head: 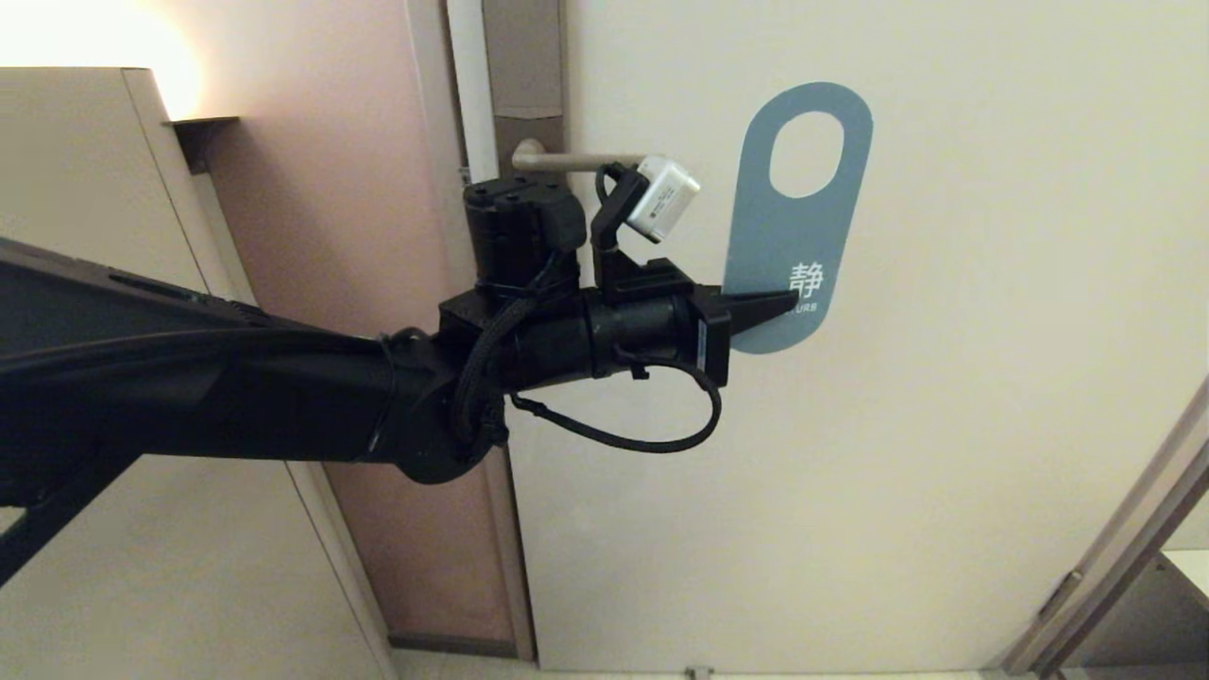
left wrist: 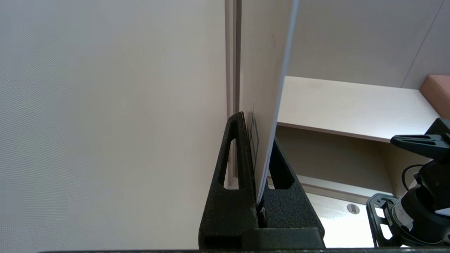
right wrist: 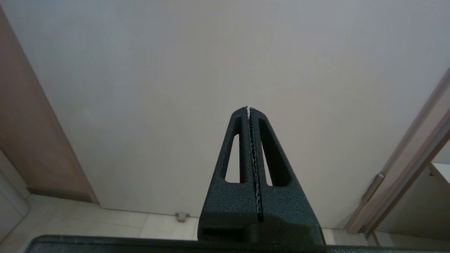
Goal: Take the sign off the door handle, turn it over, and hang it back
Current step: Hand it to the other hand
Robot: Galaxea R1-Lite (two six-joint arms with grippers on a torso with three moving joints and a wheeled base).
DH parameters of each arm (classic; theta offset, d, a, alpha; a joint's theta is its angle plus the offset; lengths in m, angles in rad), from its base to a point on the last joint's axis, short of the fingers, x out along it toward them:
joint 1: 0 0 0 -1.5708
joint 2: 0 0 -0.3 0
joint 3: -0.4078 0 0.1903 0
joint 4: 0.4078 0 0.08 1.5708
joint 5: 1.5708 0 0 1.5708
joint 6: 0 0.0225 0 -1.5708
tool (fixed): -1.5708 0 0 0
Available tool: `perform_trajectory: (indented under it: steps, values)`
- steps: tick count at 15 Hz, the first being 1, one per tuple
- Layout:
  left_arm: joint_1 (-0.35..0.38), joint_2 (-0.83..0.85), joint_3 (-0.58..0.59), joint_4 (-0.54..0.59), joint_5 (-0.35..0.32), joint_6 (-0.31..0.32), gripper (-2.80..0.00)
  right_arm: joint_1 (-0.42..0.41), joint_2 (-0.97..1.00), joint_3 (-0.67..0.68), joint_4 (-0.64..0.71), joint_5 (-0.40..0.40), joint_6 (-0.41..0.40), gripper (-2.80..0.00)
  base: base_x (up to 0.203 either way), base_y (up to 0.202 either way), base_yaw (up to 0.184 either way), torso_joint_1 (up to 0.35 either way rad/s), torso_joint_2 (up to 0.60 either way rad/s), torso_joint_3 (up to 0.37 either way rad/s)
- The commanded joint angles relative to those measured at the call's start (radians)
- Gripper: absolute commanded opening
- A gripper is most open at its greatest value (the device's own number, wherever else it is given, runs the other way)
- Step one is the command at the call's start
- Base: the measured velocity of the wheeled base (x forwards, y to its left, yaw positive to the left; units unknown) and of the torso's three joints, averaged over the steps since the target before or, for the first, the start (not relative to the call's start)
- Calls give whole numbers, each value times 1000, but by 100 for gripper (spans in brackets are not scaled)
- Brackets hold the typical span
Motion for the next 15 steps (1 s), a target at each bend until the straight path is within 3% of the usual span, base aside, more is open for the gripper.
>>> perform_trajectory:
  steps: [1, 5, 8, 12, 15]
  values:
    - [0, 3, -1, -4, -4, 0, -280, 0, 0, -20, 11, 1, 0, -280, 0, 0, 0, 0, 0, 0]
    - [1, 1, 0, -4, -4, 0, -280, 0, 27, -186, 148, 10, 20, -280, 0, 0, 0, 0, 0, 0]
    - [1, -2, -1, -4, -4, 0, -280, 11, 189, -272, 155, 11, 38, -280, 0, 0, 0, 0, 0, 0]
    - [1, -3, -5, -5, -5, -2, -280, 43, 524, -382, 45, 21, 85, -280, 0, 0, 0, 0, 0, 0]
    - [7, 1, -25, -4, -12, -16, -280, 50, 755, -434, -79, 107, 97, -280, 0, 0, 0, 0, 0, 0]
